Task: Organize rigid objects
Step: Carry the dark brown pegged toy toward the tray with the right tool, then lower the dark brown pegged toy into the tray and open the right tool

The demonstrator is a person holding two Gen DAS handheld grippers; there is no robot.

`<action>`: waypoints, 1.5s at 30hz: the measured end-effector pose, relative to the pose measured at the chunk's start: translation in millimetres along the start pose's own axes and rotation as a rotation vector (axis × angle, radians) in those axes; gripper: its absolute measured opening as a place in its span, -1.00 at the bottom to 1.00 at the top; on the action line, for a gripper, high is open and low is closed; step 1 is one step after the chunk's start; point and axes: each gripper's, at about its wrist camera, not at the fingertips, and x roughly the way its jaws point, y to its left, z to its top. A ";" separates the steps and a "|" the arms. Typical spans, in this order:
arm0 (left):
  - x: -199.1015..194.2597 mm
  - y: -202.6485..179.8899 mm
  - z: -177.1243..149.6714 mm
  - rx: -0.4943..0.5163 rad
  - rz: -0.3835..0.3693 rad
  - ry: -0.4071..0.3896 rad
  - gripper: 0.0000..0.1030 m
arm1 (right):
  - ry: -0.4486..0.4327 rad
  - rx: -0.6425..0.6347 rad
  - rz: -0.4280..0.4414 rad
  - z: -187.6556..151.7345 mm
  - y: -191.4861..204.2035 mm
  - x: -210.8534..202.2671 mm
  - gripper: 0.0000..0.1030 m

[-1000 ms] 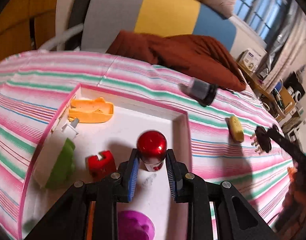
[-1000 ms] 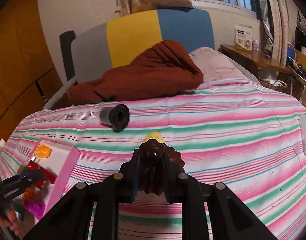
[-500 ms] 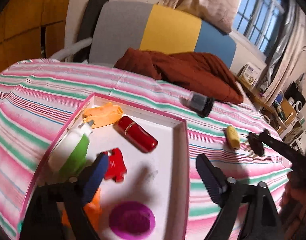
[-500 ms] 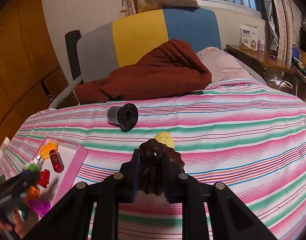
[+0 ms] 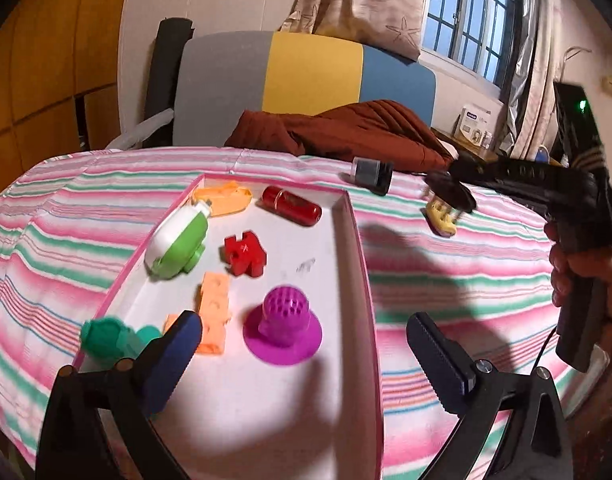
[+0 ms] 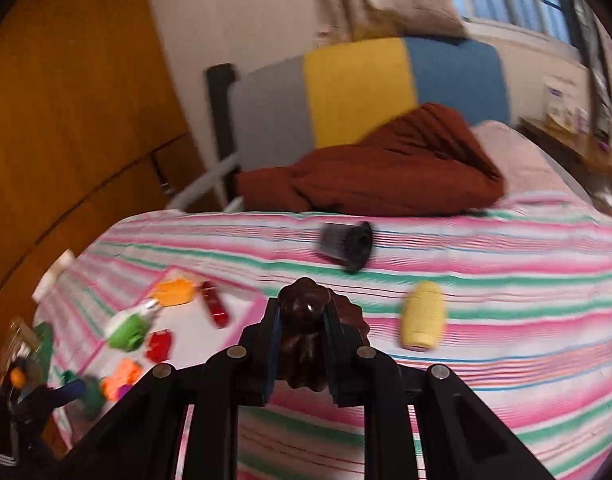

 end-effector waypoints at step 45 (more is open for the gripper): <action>-35.0 7.5 -29.4 0.053 -0.025 -0.047 1.00 | 0.205 0.051 -0.048 -14.4 23.9 45.3 -0.29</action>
